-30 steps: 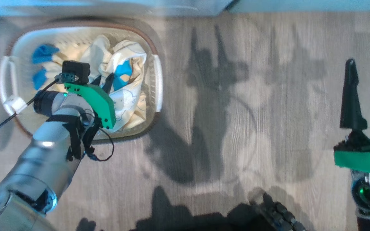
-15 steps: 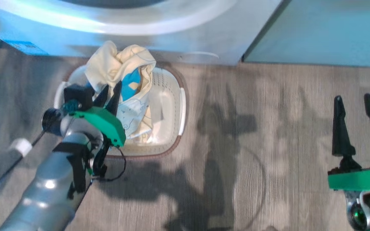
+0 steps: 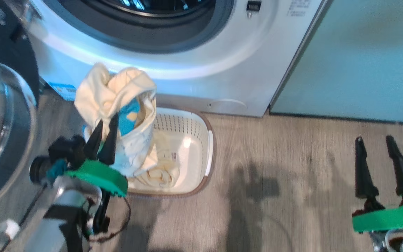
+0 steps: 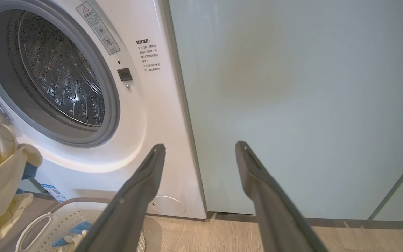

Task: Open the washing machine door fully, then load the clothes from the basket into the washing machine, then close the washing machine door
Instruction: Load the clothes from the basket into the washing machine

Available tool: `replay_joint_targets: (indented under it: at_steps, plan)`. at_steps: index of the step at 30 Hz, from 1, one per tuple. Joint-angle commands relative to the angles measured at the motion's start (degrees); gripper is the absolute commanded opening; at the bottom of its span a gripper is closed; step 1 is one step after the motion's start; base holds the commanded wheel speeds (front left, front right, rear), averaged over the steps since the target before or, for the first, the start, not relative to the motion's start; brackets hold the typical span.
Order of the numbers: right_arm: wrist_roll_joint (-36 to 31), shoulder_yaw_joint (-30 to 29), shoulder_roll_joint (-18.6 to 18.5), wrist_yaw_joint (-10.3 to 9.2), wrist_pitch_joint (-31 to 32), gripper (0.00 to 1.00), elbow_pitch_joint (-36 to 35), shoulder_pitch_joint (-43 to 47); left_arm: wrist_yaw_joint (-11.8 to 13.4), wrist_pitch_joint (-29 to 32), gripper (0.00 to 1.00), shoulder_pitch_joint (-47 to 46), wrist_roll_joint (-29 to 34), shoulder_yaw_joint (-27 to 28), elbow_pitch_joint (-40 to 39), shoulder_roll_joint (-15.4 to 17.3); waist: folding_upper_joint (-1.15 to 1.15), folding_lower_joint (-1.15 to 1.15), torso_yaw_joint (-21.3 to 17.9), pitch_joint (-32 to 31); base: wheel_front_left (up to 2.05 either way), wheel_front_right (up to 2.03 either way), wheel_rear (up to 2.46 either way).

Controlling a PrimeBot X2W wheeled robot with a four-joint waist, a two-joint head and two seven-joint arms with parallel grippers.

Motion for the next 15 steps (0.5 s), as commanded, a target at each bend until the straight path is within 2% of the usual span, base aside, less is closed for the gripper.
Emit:
replay_joint_targets:
  at_steps: [1,8,15]
  plan:
    - [-0.86,0.9,-0.55,-0.16,-0.38,1.0,-1.4,0.57,0.48,-0.52,0.0,0.27,0.84,2.94,-3.16,1.71,-0.01,0.01,0.57,-2.93,0.0,0.0,0.0]
    - [-1.21,0.97,-0.55,-0.16,-0.38,1.0,-1.61,3.57,1.86,-0.52,0.0,8.43,2.23,4.71,-9.51,2.53,-0.01,0.01,0.12,-8.24,0.0,0.0,0.0]
    - [-1.53,1.05,-0.55,-0.16,-0.38,1.0,-1.78,6.2,2.63,0.26,0.0,12.52,2.19,4.63,-12.09,3.16,-0.01,0.01,-0.11,-11.47,0.0,0.0,0.0]
